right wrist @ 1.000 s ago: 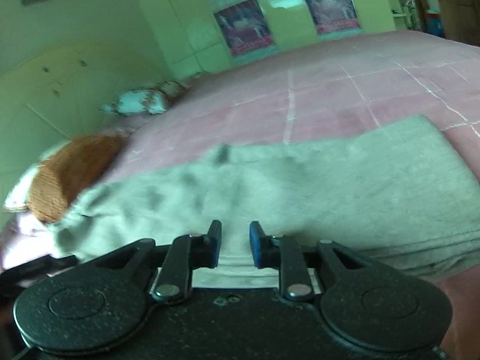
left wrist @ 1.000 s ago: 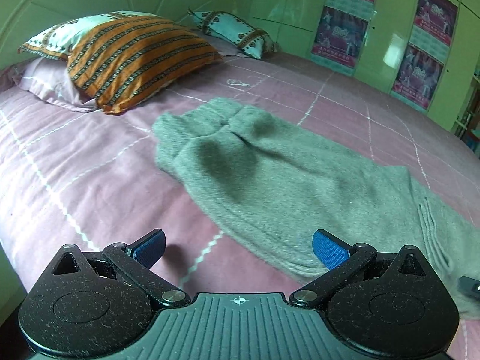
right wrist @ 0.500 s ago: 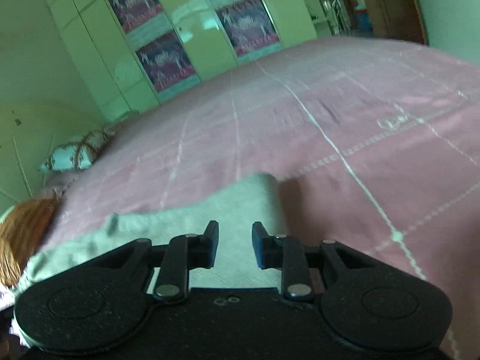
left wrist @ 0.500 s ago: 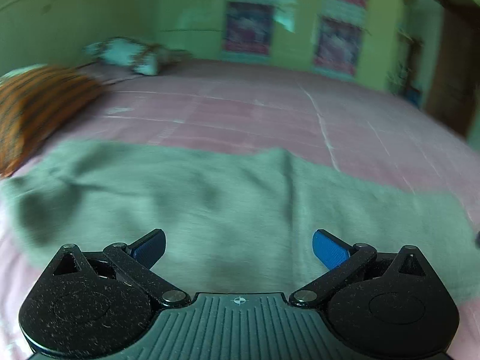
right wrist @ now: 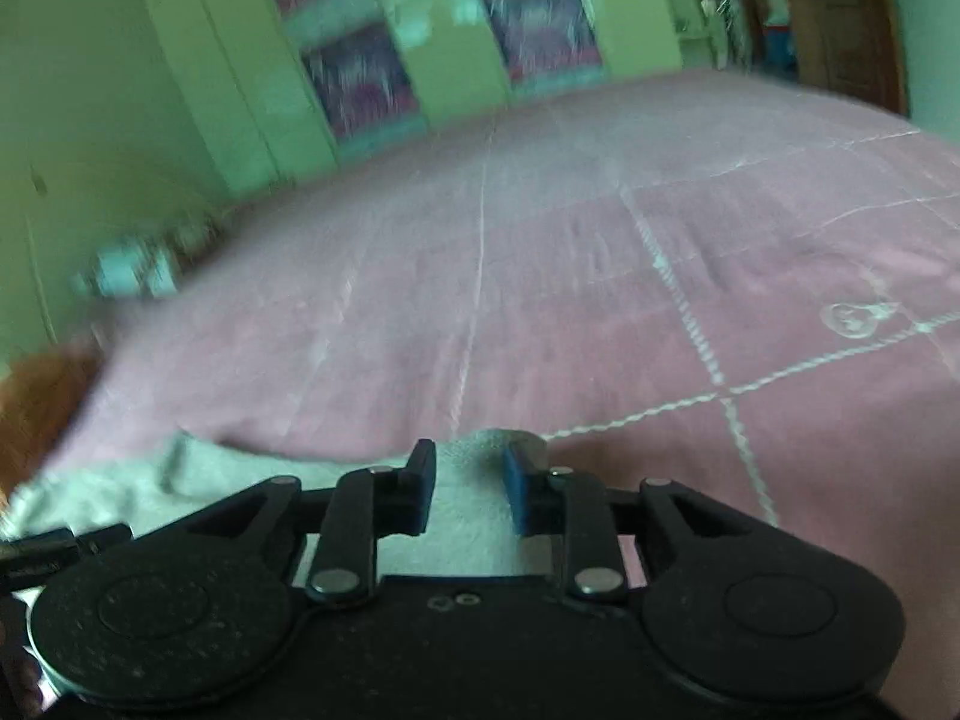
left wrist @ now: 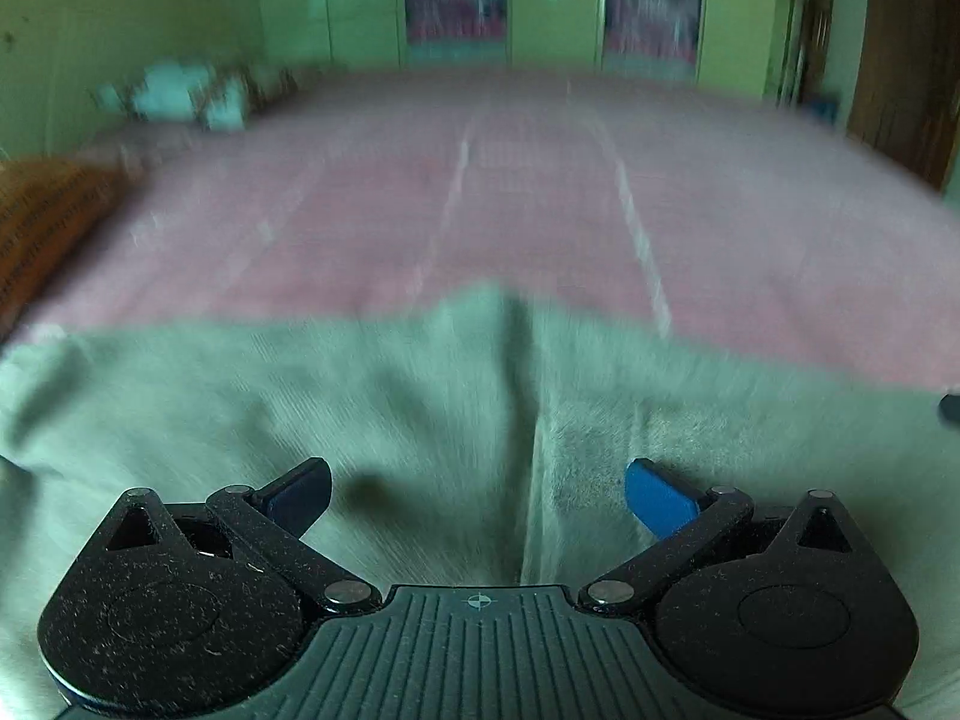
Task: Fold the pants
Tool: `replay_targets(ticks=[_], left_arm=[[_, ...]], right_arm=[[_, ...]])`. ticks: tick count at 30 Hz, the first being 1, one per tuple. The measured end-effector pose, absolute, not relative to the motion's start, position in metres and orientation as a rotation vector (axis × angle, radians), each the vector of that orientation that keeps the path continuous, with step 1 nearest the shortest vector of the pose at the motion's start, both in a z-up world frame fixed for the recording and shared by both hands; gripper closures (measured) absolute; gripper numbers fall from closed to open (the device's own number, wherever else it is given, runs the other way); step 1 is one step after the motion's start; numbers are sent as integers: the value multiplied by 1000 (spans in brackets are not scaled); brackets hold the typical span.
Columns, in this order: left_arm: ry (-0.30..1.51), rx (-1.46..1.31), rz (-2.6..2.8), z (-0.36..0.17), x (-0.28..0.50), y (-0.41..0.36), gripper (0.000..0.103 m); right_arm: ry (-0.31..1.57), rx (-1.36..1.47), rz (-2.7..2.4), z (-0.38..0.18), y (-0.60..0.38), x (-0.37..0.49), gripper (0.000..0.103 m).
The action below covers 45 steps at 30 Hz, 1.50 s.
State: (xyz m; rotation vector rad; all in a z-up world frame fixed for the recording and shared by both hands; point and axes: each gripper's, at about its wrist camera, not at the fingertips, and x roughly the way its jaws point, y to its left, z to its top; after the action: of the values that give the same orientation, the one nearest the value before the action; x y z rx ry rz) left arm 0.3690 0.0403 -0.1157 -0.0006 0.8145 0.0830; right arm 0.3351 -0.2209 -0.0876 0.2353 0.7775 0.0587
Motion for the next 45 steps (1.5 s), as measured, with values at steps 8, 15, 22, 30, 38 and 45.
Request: replay_targets(ticks=[8,15,22,30,38,45], left_arm=[[710,69,67,-102,299,40,0],[717,-5,73,-98,282,54,0],[763,-28,56,-111,277,56,0],[687,-79,144,-85,233,119,0],[711,-274,269,-112,207,212,0],[640,-525,184,-145,241,283,0]], right_arm=[[670,239,135,-68,-232,245,86],[749,68,103,-85,-213,207,84],[779,-45,212,-93,-187,207,85],[630,117,141,-56,-215,177,82],[666,180,205,-69,-189,174,81],[689,176,221,-68,-170,175,80]])
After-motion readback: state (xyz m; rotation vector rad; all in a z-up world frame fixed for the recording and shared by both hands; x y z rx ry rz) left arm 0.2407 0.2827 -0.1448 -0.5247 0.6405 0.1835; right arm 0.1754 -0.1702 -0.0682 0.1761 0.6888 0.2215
